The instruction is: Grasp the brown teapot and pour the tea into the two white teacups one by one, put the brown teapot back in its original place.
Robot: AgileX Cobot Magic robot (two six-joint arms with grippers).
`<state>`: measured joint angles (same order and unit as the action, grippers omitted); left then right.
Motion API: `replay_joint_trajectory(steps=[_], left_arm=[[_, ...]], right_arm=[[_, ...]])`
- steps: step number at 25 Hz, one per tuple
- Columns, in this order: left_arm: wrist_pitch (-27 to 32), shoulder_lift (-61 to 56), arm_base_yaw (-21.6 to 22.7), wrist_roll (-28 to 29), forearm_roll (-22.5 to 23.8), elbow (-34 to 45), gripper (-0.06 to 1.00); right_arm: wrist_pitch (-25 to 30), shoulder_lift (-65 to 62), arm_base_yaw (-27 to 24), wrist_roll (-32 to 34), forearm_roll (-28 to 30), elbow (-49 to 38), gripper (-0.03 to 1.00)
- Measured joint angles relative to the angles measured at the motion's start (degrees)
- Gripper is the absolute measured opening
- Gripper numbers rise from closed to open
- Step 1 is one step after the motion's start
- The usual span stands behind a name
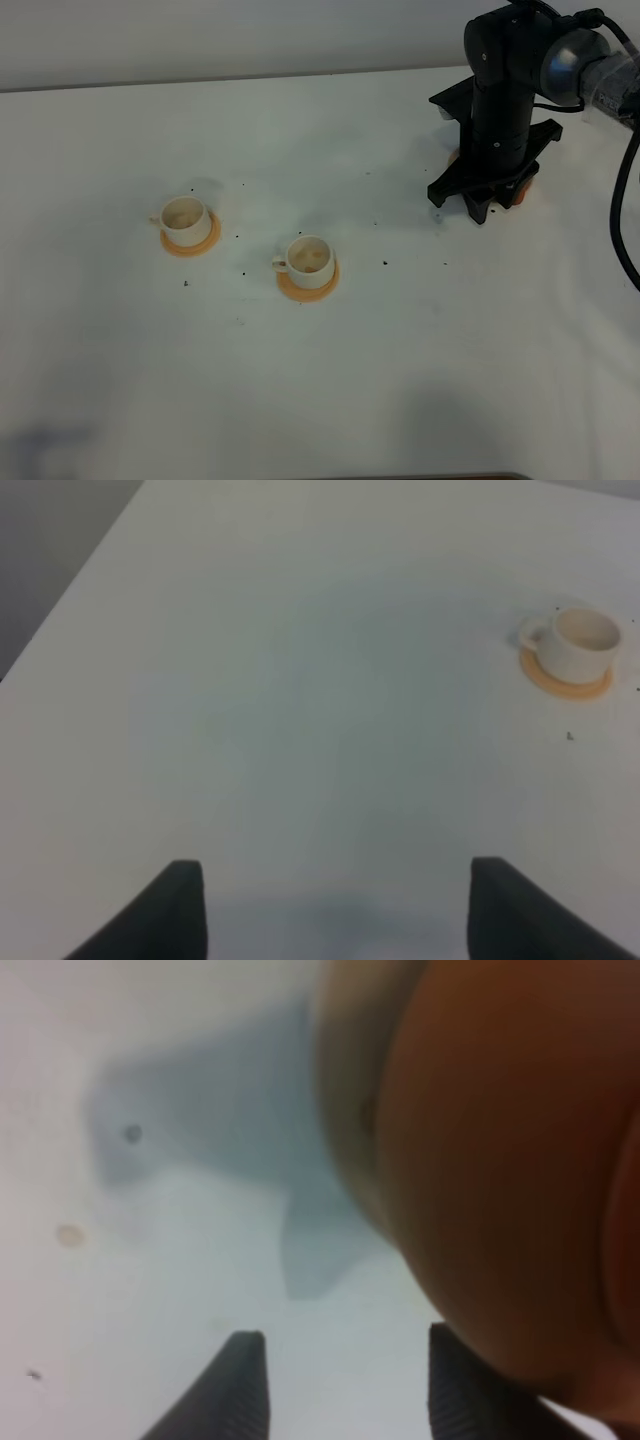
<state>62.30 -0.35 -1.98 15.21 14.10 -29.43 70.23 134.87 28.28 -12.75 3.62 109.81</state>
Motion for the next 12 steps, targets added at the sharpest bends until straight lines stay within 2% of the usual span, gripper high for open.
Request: replay_joint_trajectory(steps=[5,12], left_arm=[[0.0,0.0,0.0,0.0,0.0,0.0,0.55],[0.0,0.0,0.0,0.0,0.0,0.0,0.55]], right_arm=[[0.36,0.0,0.0,0.19,2.48,0.0,0.36],[0.41,0.0,-0.91,0.48,2.91,0.0,0.36]])
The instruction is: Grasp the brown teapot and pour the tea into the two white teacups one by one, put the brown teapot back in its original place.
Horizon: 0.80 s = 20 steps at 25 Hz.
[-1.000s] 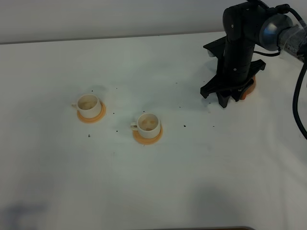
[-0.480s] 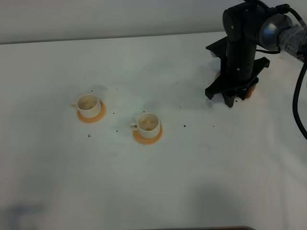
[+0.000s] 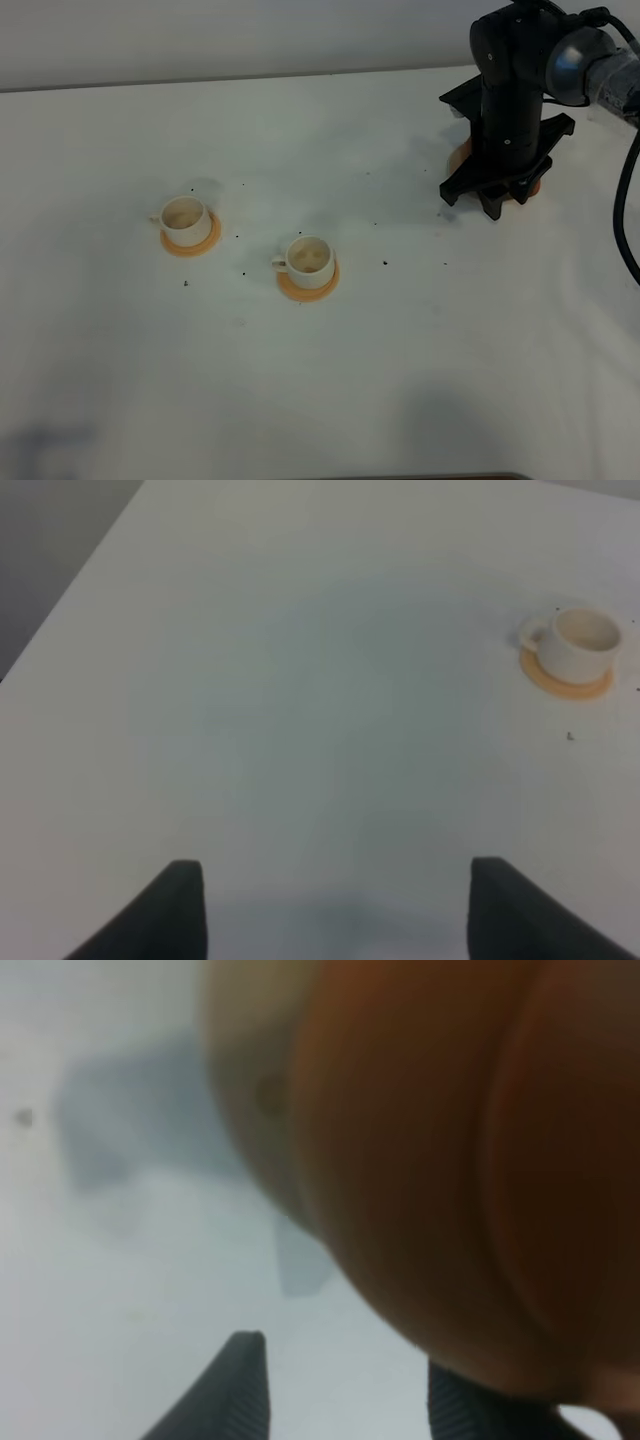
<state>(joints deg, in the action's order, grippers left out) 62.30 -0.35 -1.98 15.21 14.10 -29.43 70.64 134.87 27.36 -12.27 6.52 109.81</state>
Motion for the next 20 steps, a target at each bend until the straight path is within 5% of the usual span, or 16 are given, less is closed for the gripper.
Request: replay_joint_trajectory(steps=[9,20], left_arm=[[0.0,0.0,0.0,0.0,0.0,0.0,0.55],[0.0,0.0,0.0,0.0,0.0,0.0,0.55]], right_arm=[[-0.05,0.0,-1.79,0.0,-0.15,0.0,0.36],[-0.35,0.0,-1.98,-0.44,-9.99,0.0,0.36]])
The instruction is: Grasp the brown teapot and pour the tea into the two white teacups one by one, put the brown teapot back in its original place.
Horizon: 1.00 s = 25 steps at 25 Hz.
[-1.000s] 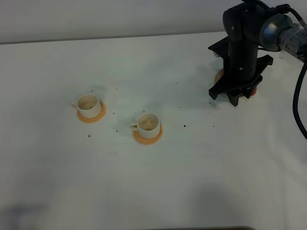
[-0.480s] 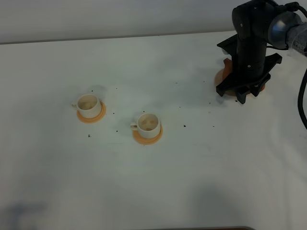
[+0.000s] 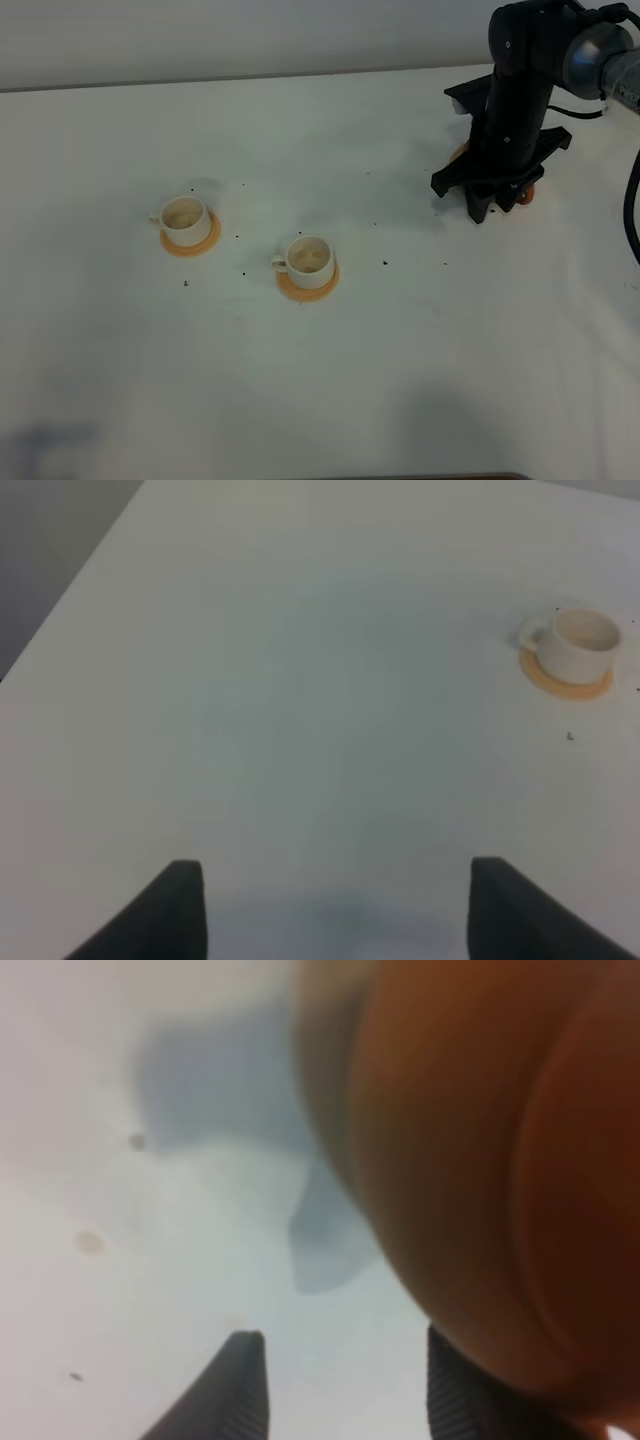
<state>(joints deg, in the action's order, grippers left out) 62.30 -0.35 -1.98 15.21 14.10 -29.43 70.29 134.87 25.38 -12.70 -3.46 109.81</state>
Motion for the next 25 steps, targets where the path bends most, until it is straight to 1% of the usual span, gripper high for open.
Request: replay_joint_trajectory(steps=[7,9,12,15,17,23,25], left_arm=[[0.0,0.0,0.0,0.0,0.0,0.0,0.55],[0.0,0.0,0.0,0.0,0.0,0.0,0.55],[0.0,0.0,0.0,0.0,0.0,0.0,0.55],[0.0,0.0,0.0,0.0,0.0,0.0,0.55],[0.0,0.0,0.0,0.0,0.0,0.0,0.55],[0.0,0.0,0.0,0.0,0.0,0.0,0.55],[0.0,0.0,0.0,0.0,0.0,0.0,0.55]], right_arm=[[-0.03,0.0,0.0,0.0,-0.22,0.0,0.36],[-0.08,-0.24,0.0,-0.51,-1.38,0.0,0.36],[-0.3,-2.05,0.0,-1.86,-5.06,-0.11,0.36],[-0.43,-5.25,0.32,-2.24,-5.95,-0.11,0.36],[-0.43,-7.88,0.51,-1.92,-4.83,-0.11,0.36],[-0.43,-11.34,0.57,2.4,5.07,-0.11,0.36],[-0.43,-10.75,0.4,2.84,6.47,-0.11,0.36]])
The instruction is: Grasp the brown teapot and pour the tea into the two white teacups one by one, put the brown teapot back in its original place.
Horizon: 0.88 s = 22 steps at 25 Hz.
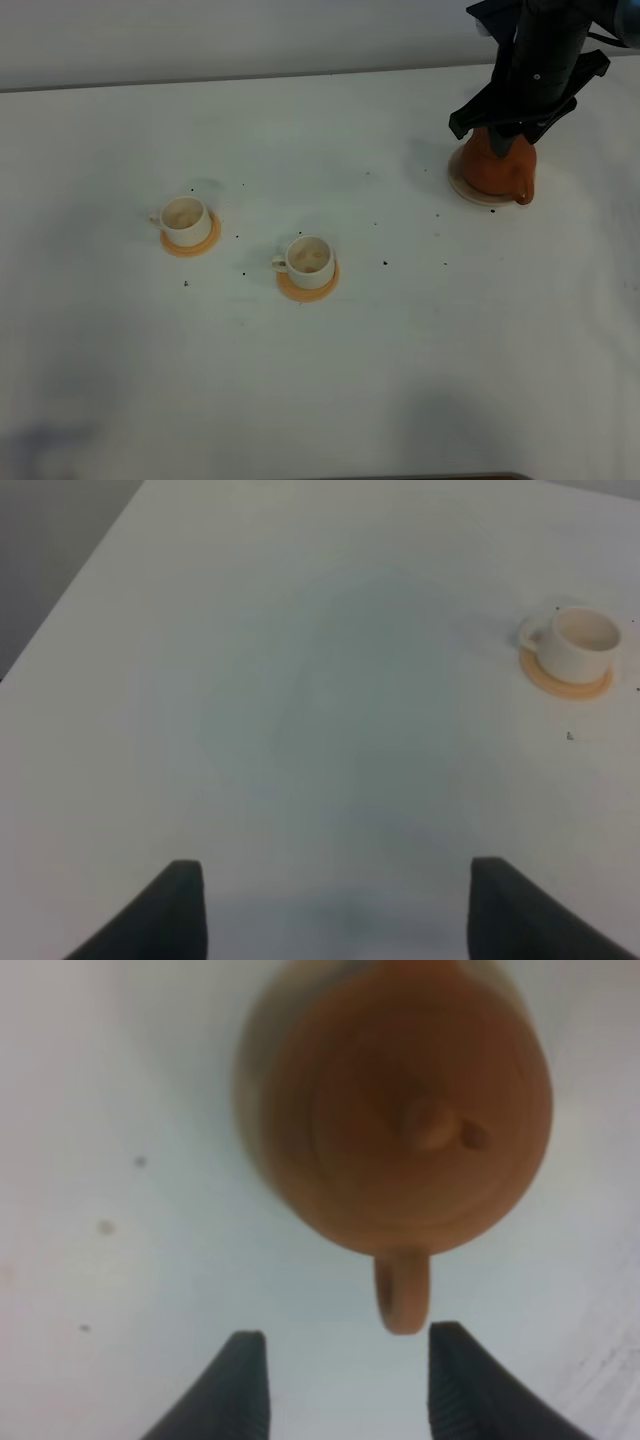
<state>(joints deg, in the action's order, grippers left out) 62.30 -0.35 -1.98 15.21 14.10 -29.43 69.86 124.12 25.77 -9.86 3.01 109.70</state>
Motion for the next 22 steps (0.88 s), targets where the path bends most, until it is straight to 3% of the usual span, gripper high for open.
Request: replay_joint_trajectory(steps=[12,22], left_arm=[[0.0,0.0,0.0,0.0,0.0,0.0,0.55],[0.05,0.0,0.0,0.0,0.0,0.0,0.55]], right_arm=[[0.01,4.39,-1.46,0.67,5.33,0.0,0.36],[0.01,5.36,-1.52,-0.3,5.71,0.0,0.41]])
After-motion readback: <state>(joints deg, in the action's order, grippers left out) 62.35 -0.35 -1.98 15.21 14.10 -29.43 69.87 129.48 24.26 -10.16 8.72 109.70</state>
